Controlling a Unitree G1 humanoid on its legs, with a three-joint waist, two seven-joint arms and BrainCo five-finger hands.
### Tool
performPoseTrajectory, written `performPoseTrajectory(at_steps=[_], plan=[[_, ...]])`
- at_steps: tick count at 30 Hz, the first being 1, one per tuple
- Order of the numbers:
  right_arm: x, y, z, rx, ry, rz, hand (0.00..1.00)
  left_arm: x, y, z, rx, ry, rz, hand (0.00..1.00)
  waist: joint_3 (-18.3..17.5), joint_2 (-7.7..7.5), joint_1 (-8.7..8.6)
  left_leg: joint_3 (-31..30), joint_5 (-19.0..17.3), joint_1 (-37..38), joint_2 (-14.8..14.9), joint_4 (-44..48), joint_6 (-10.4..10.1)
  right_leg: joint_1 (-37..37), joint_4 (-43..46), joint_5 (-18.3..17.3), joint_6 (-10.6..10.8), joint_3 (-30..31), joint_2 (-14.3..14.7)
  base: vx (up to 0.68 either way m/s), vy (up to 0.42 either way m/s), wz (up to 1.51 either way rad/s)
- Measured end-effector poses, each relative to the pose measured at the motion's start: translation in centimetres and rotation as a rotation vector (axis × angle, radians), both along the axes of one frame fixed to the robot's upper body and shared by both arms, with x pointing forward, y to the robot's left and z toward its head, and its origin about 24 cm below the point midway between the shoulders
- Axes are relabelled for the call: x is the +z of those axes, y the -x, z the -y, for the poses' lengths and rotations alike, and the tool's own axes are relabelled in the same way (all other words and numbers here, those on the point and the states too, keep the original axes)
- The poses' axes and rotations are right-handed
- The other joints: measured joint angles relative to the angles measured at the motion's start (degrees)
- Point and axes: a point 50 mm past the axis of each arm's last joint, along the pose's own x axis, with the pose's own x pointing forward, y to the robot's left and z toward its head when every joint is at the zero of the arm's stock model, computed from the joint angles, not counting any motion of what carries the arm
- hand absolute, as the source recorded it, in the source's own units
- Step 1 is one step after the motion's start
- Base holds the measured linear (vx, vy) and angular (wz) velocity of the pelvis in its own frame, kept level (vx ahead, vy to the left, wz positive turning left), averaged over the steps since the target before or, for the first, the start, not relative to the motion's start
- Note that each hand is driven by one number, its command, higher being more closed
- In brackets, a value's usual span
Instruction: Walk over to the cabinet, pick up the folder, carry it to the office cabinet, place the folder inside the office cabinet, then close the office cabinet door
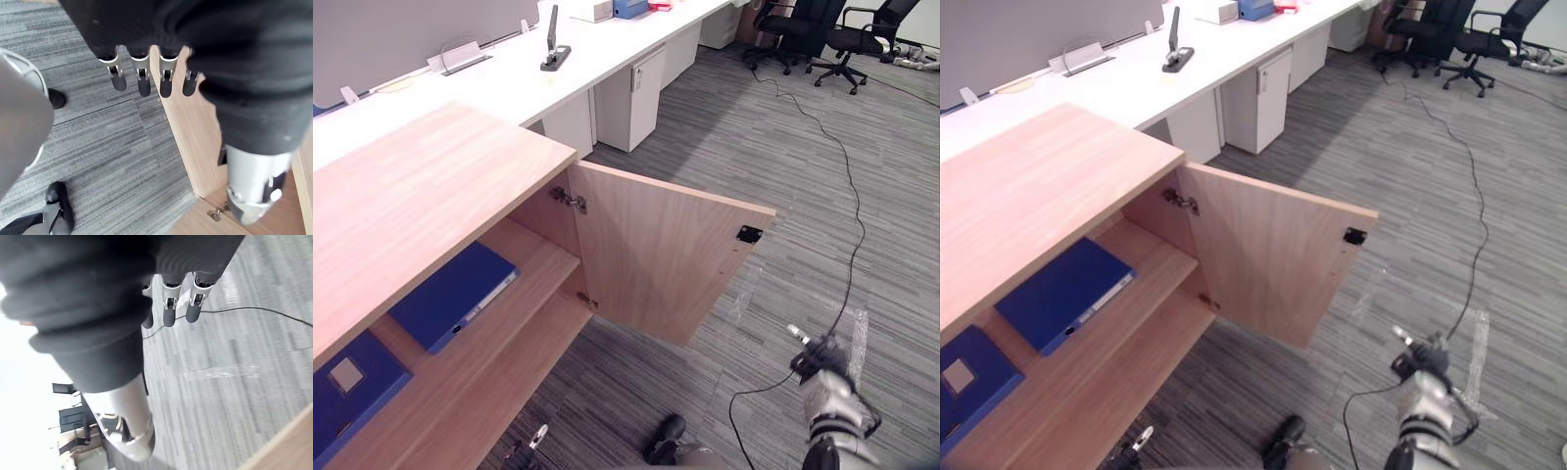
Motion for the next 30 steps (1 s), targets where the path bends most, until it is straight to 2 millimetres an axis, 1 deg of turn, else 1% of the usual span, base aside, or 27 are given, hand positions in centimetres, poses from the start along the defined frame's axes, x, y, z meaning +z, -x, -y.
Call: performPoseTrajectory(at_steps=[2,3,6,9,12,14,15,18,21,22,23,25,27,30], plan=[[2.2,-2.0,0.3,0.066,0.098,0.025,0.0,0.0,0.1,-0.1,-0.02,-0.006,-0.004,0.0,0.32,0.13,0.06,-0.72,-0.32,-0.03,-0.04,-0.57,-0.12,0.01,-0.11,0.21,0.05,-0.01,0.0,-0.11,0.001,0.14],[2.7,-2.6,0.2,0.079,0.109,0.037,0.0,0.0,0.1,-0.1,-0.024,-0.007,-0.004,0.0,0.43,0.13,0.05,-1.04,-0.49,-0.03,-0.04,-0.68,-0.11,0.01,-0.12,0.3,0.0,-0.03,0.02,-0.14,-0.001,0.1],[5.7,-5.8,-0.9,0.166,0.172,0.107,0.0,0.1,-0.3,0.0,-0.042,-0.01,0.007,0.0,1.73,0.77,0.29,-3.61,-3.44,-0.18,0.01,-0.74,-0.88,-0.07,0.0,0.98,-0.33,-0.14,0.4,-0.16,0.004,-0.03],[7.1,-7.2,-1.6,0.23,0.231,0.12,0.0,0.1,-0.3,-0.1,-0.059,-0.015,0.006,0.0,1.97,0.81,0.36,-3.99,-3.68,-0.95,-0.68,-0.46,-0.56,-0.5,-0.15,1.81,-0.32,-0.15,-0.1,-0.14,0.003,0.01],[8.7,-8.5,-2.0,0.292,0.292,0.137,0.0,0.1,-0.2,-0.2,-0.064,-0.018,0.003,0.0,2.07,0.98,0.59,-4.7,-3.41,-1.44,-1.03,-0.01,-0.98,-0.48,-1.25,3.09,-1.06,-0.14,-0.21,-0.08,-0.002,0.05],[10.8,-10.0,-2.7,0.343,0.347,0.168,0.0,0.2,-0.4,-0.2,-0.075,-0.021,0.01,0.0,2.3,1.18,0.81,-5.28,-3.41,-2.1,-1.14,0.45,-0.98,-0.41,-3.06,4.1,-1.55,-0.14,-0.04,-0.05,-0.01,0.01],[11.4,-10.4,-2.9,0.355,0.359,0.181,0.0,0.2,-0.5,-0.1,-0.082,-0.023,0.015,0.0,2.45,1.3,0.92,-5.4,-3.4,-2.18,-1.15,0.48,-0.98,-0.31,-3.53,4.3,-1.54,-0.14,0.07,-0.04,-0.007,0.0],[14.3,-12.1,-3.7,0.388,0.393,0.251,0.0,0.5,-1.3,0.0,-0.105,-0.03,0.049,0.0,2.85,1.57,1.97,-6.53,-3.4,-3.08,-1.22,1.25,-0.97,-0.06,-5.53,5.13,-1.92,-0.28,0.5,-0.07,-0.019,0.04],[15.9,-13.2,-4.8,0.434,0.423,0.283,0.0,0.6,-1.3,-0.1,-0.101,-0.031,0.053,0.0,2.87,1.61,2.85,-7.06,-3.4,-3.05,-1.1,1.27,-0.97,0.53,-6.62,5.33,-1.95,-0.29,1.11,-0.07,-0.012,0.07],[16.0,-13.3,-5.0,0.438,0.426,0.286,0.0,0.5,-1.3,0.0,-0.101,-0.031,0.052,0.0,2.87,1.62,2.98,-7.21,-3.4,-3.04,-1.06,1.3,-0.97,0.64,-6.7,5.33,-1.95,-0.3,1.15,-0.07,-0.006,0.16],[16.2,-13.4,-4.7,0.423,0.432,0.28,0.0,0.5,-1.1,-0.1,-0.1,-0.031,0.047,0.0,2.88,1.62,3.2,-7.94,-3.4,-3.01,-0.95,1.33,-0.97,1.06,-7.16,5.44,-1.81,-0.3,1.32,-0.07,-0.002,0.16],[16.5,-13.4,-4.6,0.435,0.453,0.274,0.0,0.4,-0.7,-0.1,-0.097,-0.03,0.038,0.0,2.91,1.66,3.12,-8.34,-3.4,-2.97,-0.97,1.37,-0.97,1.65,-8.48,6.01,-1.65,-0.29,1.73,-0.09,0.001,0.06],[16.7,-13.5,-4.8,0.461,0.473,0.27,0.0,0.4,-0.4,-0.1,-0.093,-0.03,0.029,0.0,2.92,1.66,3.08,-8.29,-3.4,-3.02,-1.05,1.43,-0.96,1.87,-9.9,6.51,-1.51,-0.08,2.3,-0.09,0.005,-0.09],[16.8,-13.7,-5.2,0.545,0.518,0.245,0.0,0.3,0.0,-0.2,-0.089,-0.025,0.022,0.0,3.12,1.68,3.06,-8.3,-3.43,-3.06,-0.91,2.29,-0.94,1.93,-9.99,6.53,-1.53,0.37,2.57,-0.1,0.014,-0.12]])
